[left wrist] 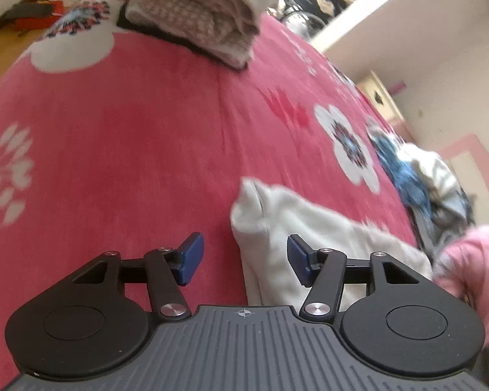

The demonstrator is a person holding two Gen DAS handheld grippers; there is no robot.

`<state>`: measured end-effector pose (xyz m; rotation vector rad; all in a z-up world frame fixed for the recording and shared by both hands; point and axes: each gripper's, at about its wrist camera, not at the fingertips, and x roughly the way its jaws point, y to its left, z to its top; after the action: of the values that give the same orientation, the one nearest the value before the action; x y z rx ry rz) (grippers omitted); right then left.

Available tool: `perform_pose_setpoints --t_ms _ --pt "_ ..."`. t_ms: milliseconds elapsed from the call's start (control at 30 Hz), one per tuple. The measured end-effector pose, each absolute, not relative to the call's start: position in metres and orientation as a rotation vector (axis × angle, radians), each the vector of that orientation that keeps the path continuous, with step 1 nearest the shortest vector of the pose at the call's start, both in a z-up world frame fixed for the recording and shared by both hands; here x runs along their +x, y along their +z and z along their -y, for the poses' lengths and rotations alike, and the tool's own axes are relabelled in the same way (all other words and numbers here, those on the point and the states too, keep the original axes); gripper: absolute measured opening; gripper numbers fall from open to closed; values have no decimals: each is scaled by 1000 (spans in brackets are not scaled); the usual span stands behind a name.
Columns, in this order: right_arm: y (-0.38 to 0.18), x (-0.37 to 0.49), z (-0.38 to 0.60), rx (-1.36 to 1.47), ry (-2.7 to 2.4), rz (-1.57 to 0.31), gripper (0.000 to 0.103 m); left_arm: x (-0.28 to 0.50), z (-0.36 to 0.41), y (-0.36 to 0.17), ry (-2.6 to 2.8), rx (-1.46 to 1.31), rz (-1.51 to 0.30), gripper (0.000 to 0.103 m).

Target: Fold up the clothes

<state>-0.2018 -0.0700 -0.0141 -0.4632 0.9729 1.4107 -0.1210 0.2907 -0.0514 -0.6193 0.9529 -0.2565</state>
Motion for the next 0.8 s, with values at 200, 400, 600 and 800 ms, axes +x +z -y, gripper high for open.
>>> perform_pose_setpoints --t_ms 200,400,600,800 --pt "-26 -190 73 -371 1230 -1086 59 -142 -278 -65 -307 -641 -1034 60" --pt "-37 -187 75 -342 1169 -1158 64 -153 -261 -76 -330 -645 -1048 65" --pt "-45 -186 64 -319 1144 -1185 73 -137 -248 -80 -355 -680 -1090 65" --pt "-50 -190 57 -328 1140 -1174 81 -132 -235 -77 -385 -752 -1162 65"
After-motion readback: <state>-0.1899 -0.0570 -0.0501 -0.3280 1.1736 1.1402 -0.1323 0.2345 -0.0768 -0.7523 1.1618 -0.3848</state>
